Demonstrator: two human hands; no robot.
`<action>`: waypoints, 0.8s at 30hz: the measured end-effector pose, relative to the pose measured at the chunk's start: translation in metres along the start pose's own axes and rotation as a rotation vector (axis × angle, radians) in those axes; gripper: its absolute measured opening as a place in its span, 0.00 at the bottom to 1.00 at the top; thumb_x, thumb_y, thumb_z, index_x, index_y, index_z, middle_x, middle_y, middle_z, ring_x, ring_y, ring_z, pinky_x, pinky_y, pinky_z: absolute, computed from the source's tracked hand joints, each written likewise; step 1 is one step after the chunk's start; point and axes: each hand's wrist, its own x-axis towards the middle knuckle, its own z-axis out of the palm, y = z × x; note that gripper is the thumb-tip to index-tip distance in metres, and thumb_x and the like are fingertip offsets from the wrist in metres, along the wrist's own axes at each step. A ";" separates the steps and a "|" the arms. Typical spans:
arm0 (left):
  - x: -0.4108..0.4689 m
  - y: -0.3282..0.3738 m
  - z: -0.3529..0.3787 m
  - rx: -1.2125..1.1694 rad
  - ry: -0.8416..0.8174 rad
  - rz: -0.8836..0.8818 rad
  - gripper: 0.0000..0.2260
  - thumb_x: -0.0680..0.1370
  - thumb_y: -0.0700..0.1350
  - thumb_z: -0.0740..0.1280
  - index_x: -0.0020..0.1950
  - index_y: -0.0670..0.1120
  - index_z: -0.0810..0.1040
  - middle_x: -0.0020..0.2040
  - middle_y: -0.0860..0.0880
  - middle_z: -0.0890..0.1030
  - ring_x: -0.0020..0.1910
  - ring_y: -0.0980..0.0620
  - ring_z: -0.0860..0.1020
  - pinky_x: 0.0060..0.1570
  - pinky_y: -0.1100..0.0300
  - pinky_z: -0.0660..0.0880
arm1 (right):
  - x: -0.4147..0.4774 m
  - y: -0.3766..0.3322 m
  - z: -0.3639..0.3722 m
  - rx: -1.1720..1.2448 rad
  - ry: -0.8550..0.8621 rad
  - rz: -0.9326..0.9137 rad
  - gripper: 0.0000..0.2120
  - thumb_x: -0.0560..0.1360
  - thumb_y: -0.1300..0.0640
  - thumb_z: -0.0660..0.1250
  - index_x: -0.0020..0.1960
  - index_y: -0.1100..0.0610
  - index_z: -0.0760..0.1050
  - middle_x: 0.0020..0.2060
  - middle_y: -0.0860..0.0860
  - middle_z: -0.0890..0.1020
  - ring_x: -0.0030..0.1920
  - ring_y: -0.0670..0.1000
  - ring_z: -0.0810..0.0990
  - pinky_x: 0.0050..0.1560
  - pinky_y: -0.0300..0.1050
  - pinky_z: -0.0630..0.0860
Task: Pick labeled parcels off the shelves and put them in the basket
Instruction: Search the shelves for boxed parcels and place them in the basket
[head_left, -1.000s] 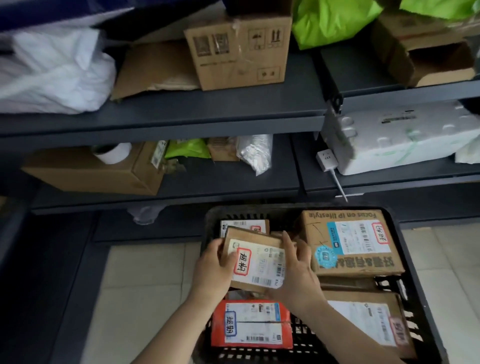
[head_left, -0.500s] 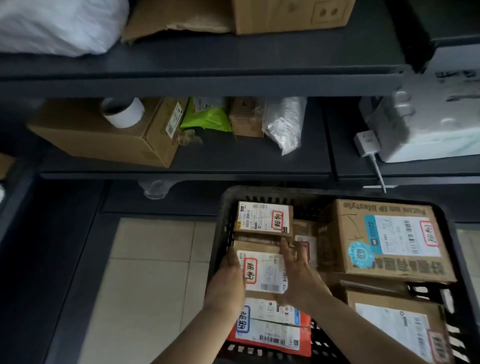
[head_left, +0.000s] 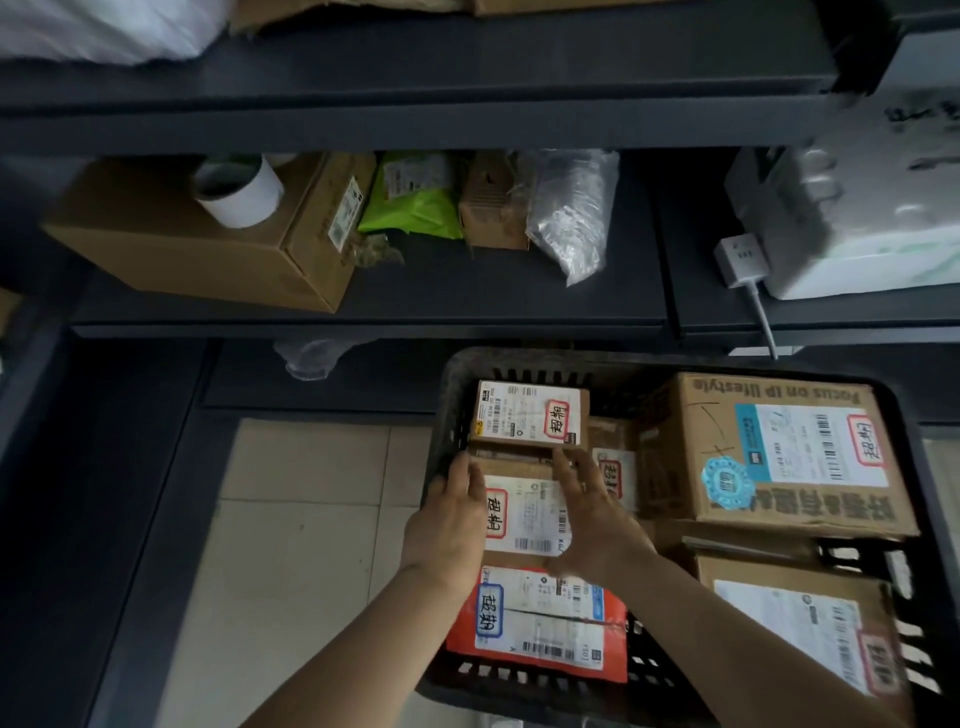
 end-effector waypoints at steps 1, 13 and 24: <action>0.001 -0.002 -0.001 0.008 0.004 0.025 0.29 0.78 0.44 0.64 0.75 0.45 0.54 0.72 0.48 0.55 0.62 0.51 0.68 0.48 0.58 0.78 | -0.003 0.000 -0.002 -0.004 0.006 -0.002 0.63 0.62 0.52 0.79 0.74 0.45 0.30 0.74 0.45 0.34 0.76 0.57 0.52 0.69 0.56 0.67; -0.076 -0.031 -0.112 0.042 0.241 -0.015 0.18 0.81 0.49 0.57 0.70 0.45 0.67 0.65 0.48 0.71 0.64 0.49 0.68 0.59 0.57 0.70 | -0.084 -0.065 -0.095 -0.240 0.063 -0.097 0.47 0.73 0.48 0.69 0.77 0.48 0.38 0.77 0.50 0.47 0.75 0.60 0.52 0.71 0.56 0.63; -0.345 -0.104 -0.231 0.253 0.488 -0.493 0.17 0.58 0.50 0.79 0.43 0.50 0.82 0.37 0.52 0.76 0.36 0.50 0.75 0.26 0.57 0.71 | -0.241 -0.268 -0.174 -0.575 0.146 -0.716 0.33 0.78 0.44 0.61 0.77 0.51 0.50 0.71 0.51 0.63 0.70 0.54 0.63 0.66 0.48 0.66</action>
